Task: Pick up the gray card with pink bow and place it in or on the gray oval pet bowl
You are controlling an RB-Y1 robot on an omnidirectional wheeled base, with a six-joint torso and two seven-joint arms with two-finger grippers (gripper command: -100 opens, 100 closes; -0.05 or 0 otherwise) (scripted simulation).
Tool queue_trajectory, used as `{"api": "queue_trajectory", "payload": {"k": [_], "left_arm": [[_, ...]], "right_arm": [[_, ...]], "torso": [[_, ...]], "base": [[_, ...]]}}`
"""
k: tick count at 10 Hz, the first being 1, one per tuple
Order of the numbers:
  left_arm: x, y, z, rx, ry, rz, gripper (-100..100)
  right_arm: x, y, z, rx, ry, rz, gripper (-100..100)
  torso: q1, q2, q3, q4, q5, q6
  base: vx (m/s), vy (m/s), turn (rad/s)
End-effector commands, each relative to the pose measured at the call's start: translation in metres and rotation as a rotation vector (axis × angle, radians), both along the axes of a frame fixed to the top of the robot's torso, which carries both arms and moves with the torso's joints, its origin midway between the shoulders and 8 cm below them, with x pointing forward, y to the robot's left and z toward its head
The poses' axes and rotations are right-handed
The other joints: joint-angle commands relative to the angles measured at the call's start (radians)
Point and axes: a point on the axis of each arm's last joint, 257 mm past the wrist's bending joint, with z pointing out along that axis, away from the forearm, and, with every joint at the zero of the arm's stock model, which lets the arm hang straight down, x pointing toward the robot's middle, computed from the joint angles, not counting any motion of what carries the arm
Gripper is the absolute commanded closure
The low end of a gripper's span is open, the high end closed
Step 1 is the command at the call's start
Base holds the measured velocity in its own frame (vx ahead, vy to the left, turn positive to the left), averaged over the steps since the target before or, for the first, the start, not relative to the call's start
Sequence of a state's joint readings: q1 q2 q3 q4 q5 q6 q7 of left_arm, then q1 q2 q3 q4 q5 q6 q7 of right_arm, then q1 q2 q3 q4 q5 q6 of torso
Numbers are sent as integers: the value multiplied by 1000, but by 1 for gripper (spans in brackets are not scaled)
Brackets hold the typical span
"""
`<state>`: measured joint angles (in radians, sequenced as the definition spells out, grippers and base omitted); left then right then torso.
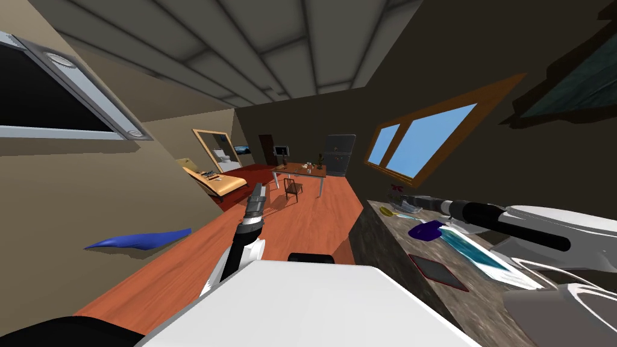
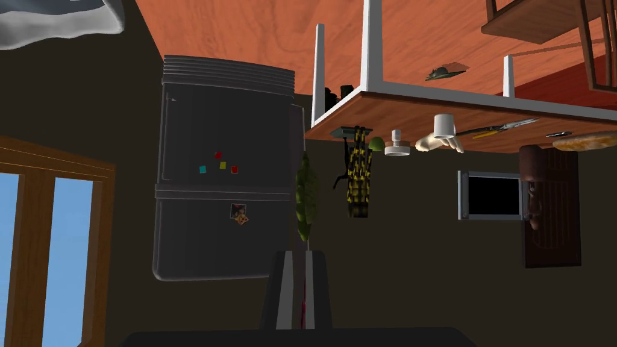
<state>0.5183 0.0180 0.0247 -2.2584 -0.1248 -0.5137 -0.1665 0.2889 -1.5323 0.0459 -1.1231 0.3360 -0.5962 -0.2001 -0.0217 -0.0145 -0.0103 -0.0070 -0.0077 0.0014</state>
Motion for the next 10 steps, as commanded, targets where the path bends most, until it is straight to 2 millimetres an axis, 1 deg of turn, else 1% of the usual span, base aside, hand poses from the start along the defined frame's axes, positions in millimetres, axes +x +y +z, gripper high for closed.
{"api": "queue_trajectory", "payload": {"k": [1, 3, 4, 6, 7, 8, 9, 10], "left_arm": [[0, 0, 0, 0, 0, 0, 0], [0, 0, 0, 0, 0, 0, 0], [0, 0, 0, 0, 0, 0, 0], [0, 0, 0, 0, 0, 0, 0], [0, 0, 0, 0, 0, 0, 0], [0, 0, 0, 0, 0, 0, 0], [0, 0, 0, 0, 0, 0, 0], [0, 0, 0, 0, 0, 0, 0]], "right_arm": [[-12, -12, -10, 2, 48, -34, 100], [-26, -26, -22, 2, 99, -69, 100], [-26, -26, -22, 2, 99, -69, 100], [-40, -37, -35, 4, 144, -99, 100], [-47, -41, -42, 6, 163, -112, 100], [-59, -47, -54, 11, 194, -132, 100], [-63, -49, -59, 14, 206, -139, 100], [-58, -46, -54, 13, 196, -131, 100]], "torso": [[0, 0, 0, 0, 0, 0], [-2, 3, 2, 0, -1, 1], [-1, 3, 2, 0, -1, 2], [8, 7, 4, 1, 1, 1], [7, 7, 4, 1, 1, 2], [7, 5, 3, 1, 1, 2], [3, 6, 3, 1, 0, 3], [0, 6, 3, 1, -1, 3]], "base": [[132, -239, 26], [139, -229, 5], [98, -131, -14], [78, -112, -12], [132, -137, -25], [114, -197, -55], [121, -230, -28], [57, -103, -4]]}}
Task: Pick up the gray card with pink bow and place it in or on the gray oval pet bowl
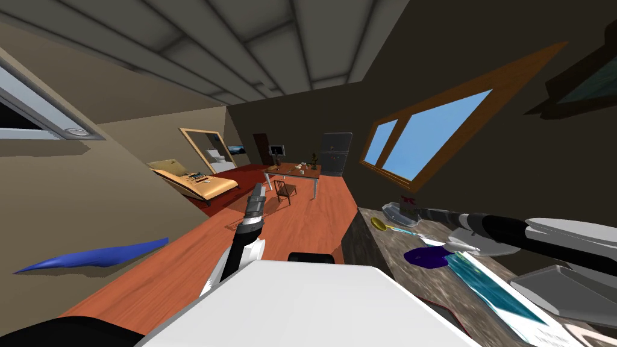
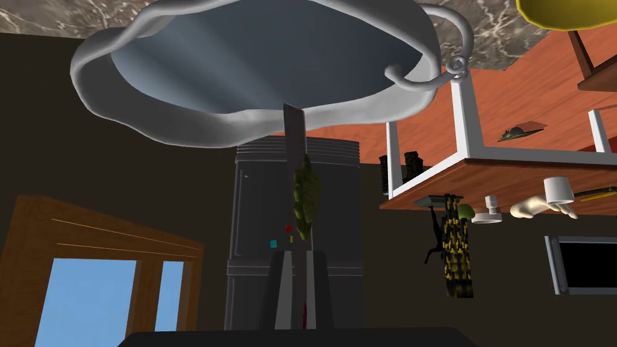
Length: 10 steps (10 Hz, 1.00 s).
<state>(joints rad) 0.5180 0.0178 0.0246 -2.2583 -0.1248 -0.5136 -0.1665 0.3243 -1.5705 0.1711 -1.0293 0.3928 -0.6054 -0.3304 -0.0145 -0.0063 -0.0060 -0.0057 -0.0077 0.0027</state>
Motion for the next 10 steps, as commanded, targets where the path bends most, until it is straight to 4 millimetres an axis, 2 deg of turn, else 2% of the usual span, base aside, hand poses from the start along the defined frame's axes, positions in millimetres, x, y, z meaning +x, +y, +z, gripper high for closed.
{"api": "queue_trajectory", "payload": {"k": [1, 5, 6, 7, 10], "left_arm": [[0, 0, 0, 0, 0, 0, 0], [0, 0, 0, 0, 0, 0, 0], [0, 0, 0, 0, 0, 0, 0], [0, 0, 0, 0, 0, 0, 0], [0, 0, 0, 0, 0, 0, 0]], "right_arm": [[0, 0, 0, 0, 0, 0, -100], [0, 0, 0, 0, 0, 0, -100], [0, 0, 0, 0, 0, 0, 0], [7, 9, 13, -1, -4, 48, -100], [17, 25, 33, -3, -7, 121, -100]], "torso": [[0, 0, 0, 0, 0, 0], [10, 5, 3, 1, 3, 0], [10, 5, 3, 1, 3, 0], [10, 5, 3, 1, 3, 0], [14, -6, -3, -1, 4, 0]], "base": [[9, -21, 3], [1, -2, 0], [0, 0, 0], [91, 12, -346], [174, 48, -270]]}}
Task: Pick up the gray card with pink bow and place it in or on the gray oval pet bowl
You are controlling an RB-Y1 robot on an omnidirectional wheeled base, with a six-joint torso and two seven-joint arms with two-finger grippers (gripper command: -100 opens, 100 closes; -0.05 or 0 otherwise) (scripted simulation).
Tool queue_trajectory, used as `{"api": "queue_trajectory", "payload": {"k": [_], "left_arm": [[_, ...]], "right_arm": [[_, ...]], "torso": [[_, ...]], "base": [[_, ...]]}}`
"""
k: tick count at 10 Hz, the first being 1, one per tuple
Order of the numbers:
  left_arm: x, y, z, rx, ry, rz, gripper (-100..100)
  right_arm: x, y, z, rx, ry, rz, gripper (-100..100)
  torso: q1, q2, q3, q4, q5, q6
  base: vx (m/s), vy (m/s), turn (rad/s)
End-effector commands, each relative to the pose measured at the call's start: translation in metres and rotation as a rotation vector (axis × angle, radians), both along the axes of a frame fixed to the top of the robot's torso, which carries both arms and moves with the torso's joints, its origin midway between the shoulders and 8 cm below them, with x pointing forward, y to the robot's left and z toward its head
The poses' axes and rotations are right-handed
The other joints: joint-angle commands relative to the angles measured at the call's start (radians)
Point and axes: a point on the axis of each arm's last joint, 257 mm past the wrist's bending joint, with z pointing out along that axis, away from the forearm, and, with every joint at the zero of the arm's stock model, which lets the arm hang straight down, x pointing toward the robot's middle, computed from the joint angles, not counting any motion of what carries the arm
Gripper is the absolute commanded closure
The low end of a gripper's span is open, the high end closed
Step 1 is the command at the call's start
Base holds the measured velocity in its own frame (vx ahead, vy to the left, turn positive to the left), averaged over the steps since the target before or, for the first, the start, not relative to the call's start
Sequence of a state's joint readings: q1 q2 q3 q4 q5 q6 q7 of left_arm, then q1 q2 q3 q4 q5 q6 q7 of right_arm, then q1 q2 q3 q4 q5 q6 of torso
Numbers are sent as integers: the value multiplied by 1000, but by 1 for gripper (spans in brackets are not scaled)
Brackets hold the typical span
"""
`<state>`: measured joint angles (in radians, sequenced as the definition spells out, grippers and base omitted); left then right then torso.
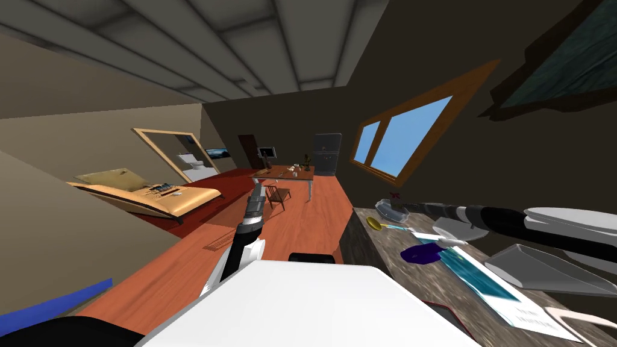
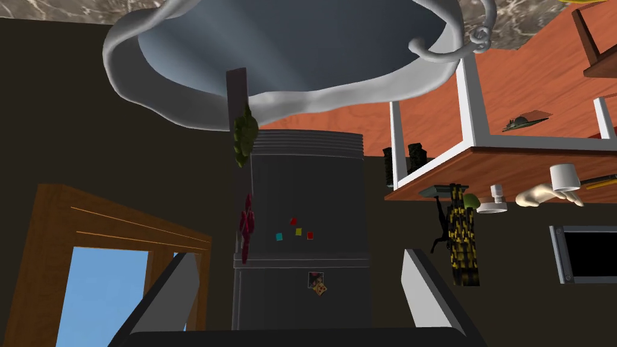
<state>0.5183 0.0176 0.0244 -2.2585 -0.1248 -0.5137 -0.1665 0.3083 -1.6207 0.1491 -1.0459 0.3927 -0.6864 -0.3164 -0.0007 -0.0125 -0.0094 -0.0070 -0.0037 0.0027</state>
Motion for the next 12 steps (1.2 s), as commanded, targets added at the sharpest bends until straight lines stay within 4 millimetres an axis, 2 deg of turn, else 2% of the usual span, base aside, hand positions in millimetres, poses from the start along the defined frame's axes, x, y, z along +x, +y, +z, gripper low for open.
{"api": "queue_trajectory", "payload": {"k": [1, 4, 6, 7, 12], "left_arm": [[0, 0, 0, 0, 0, 0, 0], [0, 0, 0, 0, 0, 0, 0], [0, 0, 0, 0, 0, 0, 0], [0, 0, 0, 0, 0, 0, 0], [0, 0, 0, 0, 0, 0, 0]], "right_arm": [[3, 7, 11, 0, -1, 41, -100], [11, 24, 30, -4, -3, 115, -100], [11, 21, 29, -3, -1, 110, -100], [11, 22, 29, -3, -2, 112, 0], [11, 22, 29, -3, -2, 112, 0]], "torso": [[0, 0, 0, 0, 0, 0], [-2, 4, 3, 1, 0, 0], [-2, 5, 3, 1, -1, -1], [-4, 7, 4, 1, -1, -1], [-5, 11, 6, 2, -2, 0]], "base": [[136, 64, -240], [104, 41, -254], [58, 25, -28], [7, 3, 0], [0, 0, 0]]}}
